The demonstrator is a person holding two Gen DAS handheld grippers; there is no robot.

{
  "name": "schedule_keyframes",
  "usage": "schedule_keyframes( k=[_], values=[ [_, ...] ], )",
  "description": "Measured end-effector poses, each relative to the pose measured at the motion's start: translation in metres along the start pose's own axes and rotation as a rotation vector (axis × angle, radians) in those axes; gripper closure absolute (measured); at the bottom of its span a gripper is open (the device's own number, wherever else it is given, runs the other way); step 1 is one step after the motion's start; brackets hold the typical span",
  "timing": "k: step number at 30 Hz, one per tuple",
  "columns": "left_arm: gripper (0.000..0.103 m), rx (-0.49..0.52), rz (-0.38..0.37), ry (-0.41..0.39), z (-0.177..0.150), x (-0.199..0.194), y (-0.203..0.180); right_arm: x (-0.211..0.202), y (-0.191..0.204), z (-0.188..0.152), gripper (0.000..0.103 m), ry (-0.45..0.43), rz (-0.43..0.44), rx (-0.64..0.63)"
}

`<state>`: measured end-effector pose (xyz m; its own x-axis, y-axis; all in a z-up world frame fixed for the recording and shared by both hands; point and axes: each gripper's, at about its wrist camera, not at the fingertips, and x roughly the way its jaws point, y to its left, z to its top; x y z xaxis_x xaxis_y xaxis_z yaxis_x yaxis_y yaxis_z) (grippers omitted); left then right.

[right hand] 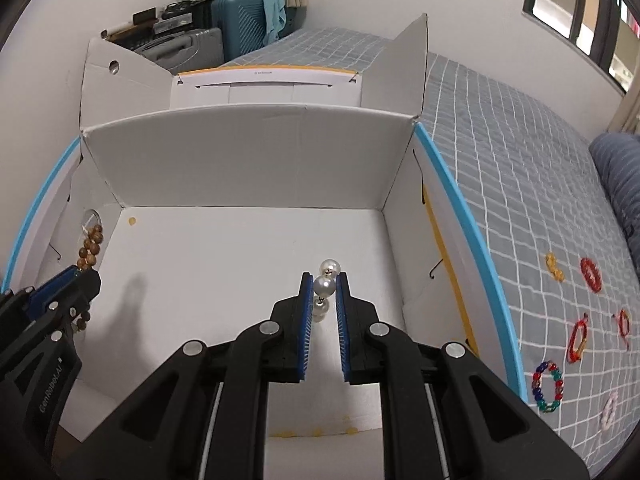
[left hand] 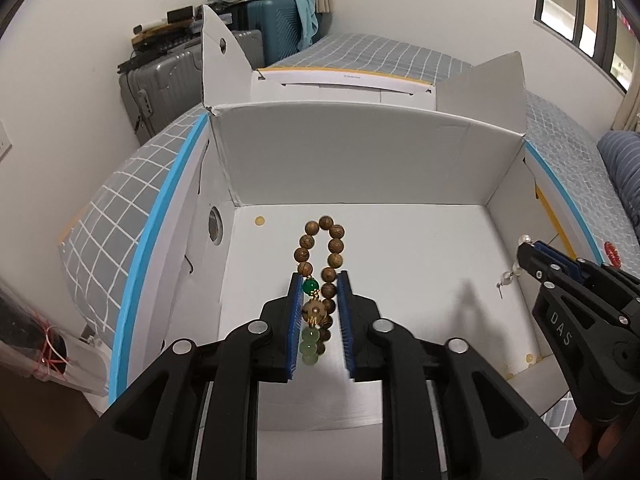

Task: Organize jewelry
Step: 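Open both tools to drop the bracelet and pearls into the box, then move both tools back to the bed toward the amber beads and red cord bracelet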

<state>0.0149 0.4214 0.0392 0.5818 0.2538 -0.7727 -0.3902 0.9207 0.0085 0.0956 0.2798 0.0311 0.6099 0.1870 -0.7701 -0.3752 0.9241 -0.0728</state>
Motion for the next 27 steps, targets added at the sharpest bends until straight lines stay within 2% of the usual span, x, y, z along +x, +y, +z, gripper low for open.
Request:
schedule_keyframes(
  k=[1, 2, 3, 5, 6, 8, 11, 14, 18, 21, 24, 27],
  values=[
    [0.082, -0.003, 0.007, 0.0, 0.0, 0.0, 0.0, -0.001, -0.002, 0.0, 0.083, -0.002, 0.003, 0.003],
    [0.067, -0.008, 0.021, -0.003, 0.001, -0.001, 0.0, -0.003, -0.004, 0.0, 0.067, -0.01, 0.01, 0.009],
    [0.049, -0.012, 0.032, -0.012, 0.001, -0.003, 0.0, -0.007, -0.007, 0.0, 0.059, -0.035, 0.012, 0.017],
    [0.04, -0.02, 0.062, -0.057, 0.002, -0.012, -0.001, -0.015, -0.011, 0.001, 0.043, -0.08, -0.007, 0.02],
    [0.039, -0.022, 0.069, -0.061, 0.003, -0.014, -0.001, -0.018, -0.014, 0.002, 0.039, -0.091, -0.005, 0.02],
    [0.032, -0.031, 0.057, -0.068, 0.005, -0.02, -0.001, -0.023, -0.018, 0.003, 0.026, -0.104, 0.006, 0.021],
    [0.023, -0.033, 0.059, -0.093, 0.008, -0.031, -0.003, -0.037, -0.031, 0.004, 0.014, -0.159, -0.024, 0.026],
    [0.015, -0.032, 0.044, -0.122, 0.01, -0.045, -0.012, -0.051, -0.05, 0.005, 0.009, -0.208, -0.057, 0.042],
    [0.005, -0.022, 0.01, -0.16, 0.016, -0.063, -0.037, -0.068, -0.091, 0.009, 0.008, -0.25, -0.089, 0.079],
    [0.006, 0.008, 0.005, -0.179, 0.021, -0.071, -0.065, -0.078, -0.134, 0.009, 0.008, -0.276, -0.155, 0.096],
    [0.006, 0.034, -0.019, -0.194, 0.024, -0.078, -0.099, -0.084, -0.175, 0.004, 0.008, -0.28, -0.184, 0.122],
    [0.006, 0.077, -0.043, -0.201, 0.025, -0.081, -0.146, -0.09, -0.227, -0.005, 0.008, -0.298, -0.223, 0.15]
  ],
)
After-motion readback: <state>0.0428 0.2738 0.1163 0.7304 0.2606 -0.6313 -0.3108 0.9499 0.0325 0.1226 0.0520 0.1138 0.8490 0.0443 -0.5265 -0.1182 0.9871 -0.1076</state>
